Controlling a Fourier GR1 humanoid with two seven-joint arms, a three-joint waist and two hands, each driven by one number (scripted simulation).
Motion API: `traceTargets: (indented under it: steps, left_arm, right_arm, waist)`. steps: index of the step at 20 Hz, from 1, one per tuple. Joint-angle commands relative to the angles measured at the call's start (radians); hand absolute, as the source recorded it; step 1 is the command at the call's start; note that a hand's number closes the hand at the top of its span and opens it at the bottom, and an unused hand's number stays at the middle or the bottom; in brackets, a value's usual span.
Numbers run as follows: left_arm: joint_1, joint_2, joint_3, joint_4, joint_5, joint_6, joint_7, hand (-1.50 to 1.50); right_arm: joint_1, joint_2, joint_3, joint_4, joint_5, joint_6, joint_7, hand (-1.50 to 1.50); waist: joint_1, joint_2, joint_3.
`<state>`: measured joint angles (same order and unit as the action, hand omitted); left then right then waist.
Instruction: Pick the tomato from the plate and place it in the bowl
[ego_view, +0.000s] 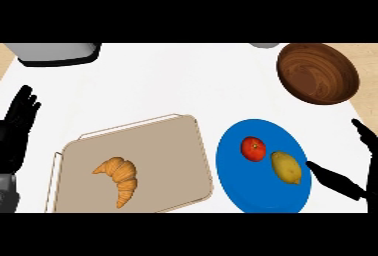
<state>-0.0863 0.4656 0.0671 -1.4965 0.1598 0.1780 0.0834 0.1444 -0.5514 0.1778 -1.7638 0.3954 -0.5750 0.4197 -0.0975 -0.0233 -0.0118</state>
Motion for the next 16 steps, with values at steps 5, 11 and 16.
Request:
traceTargets:
  steps: [5, 11, 16]
  left_arm:
    - [0.008, -0.026, -0.017, -0.032, 0.002, -0.015, -0.023, 0.00]
    - [-0.024, -0.069, -0.055, -0.021, -0.031, 0.001, -0.003, 0.00]
    - [-0.053, -0.039, -0.054, -0.074, -0.019, -0.024, 0.054, 0.00]
  right_arm:
    - [0.191, 0.119, 0.123, -0.299, 0.488, -0.087, 0.429, -1.50]
    - [0.014, 0.114, 0.090, -0.540, 0.627, 0.333, 0.758, -1.50]
    - [-0.075, 0.090, 0.089, -0.480, 0.447, 0.578, 0.840, -1.50]
  waist:
    - [0.067, 0.016, 0.005]
    - [0.100, 0.024, 0.008]
    - [0.124, 0.027, 0.009]
